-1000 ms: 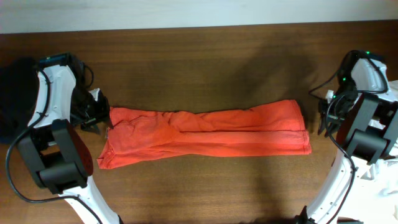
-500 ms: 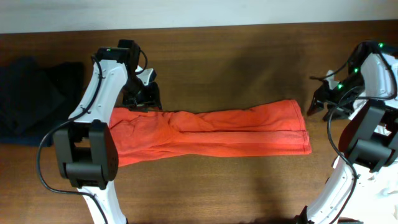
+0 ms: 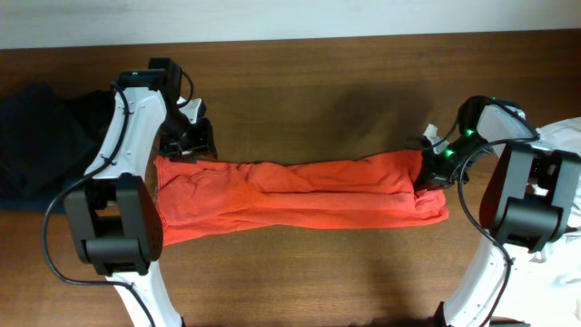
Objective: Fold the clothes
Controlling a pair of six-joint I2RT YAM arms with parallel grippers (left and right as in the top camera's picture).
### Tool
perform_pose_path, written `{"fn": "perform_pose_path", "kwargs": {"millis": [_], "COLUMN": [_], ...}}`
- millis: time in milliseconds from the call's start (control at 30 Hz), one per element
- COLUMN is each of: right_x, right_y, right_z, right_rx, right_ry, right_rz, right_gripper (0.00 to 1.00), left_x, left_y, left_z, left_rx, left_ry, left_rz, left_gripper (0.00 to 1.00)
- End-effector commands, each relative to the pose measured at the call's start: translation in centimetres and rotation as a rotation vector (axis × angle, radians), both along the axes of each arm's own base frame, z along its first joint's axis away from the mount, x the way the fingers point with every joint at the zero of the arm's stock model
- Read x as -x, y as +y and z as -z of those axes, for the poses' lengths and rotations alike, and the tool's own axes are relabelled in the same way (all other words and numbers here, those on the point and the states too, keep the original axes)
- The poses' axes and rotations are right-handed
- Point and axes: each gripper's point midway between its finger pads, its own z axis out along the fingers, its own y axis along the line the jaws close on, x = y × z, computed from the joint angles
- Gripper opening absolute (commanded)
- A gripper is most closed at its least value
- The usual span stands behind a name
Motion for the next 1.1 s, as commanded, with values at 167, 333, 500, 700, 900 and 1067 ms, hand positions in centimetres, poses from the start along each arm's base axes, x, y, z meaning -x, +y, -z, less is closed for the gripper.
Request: {"fn": "perform_pose_path", "kwargs": {"millis": [167, 333, 500, 700, 900, 1067], "right_x": [-4.3, -4.2, -2.6, -1.6, -0.9, -2.0], "right_y": [-8.0, 3.0, 12.0, 16.7, 19.7, 20.1], "right_z": [-6.2, -6.6, -6.7, -6.7, -6.8, -6.6], "right_rx": [0.325, 0.328, 0.349, 0.322, 0.237, 0.213], "right_ry": [0.006, 0.053, 0.044, 0.021, 0.013, -0.031], "right_rz": [0.220, 0.016, -0.174, -0.252, -0.294, -0.280], "right_gripper": [0.04, 0.04, 0.04, 0.04, 0.37, 0.43], "left_x": [0.9, 0.9, 0.8, 0.9, 0.8, 0.9], "left_y": [3.6, 3.6, 3.6, 3.6, 3.6, 3.6], "left_z": [-0.3, -0.3, -0.3, -0.3, -0.3, -0.3], "left_rx": [-0.007, -0.007, -0.007, -0.007, -0.007, -0.007], "left_ry": [0.041, 0.040, 0.040, 0.040, 0.040, 0.043], "left_rz": [-0.098, -0.098, -0.098, -0.098, -0.098, -0.098], "left_gripper": [0.48, 0.48, 0.48, 0.48, 0.48, 0.49]}}
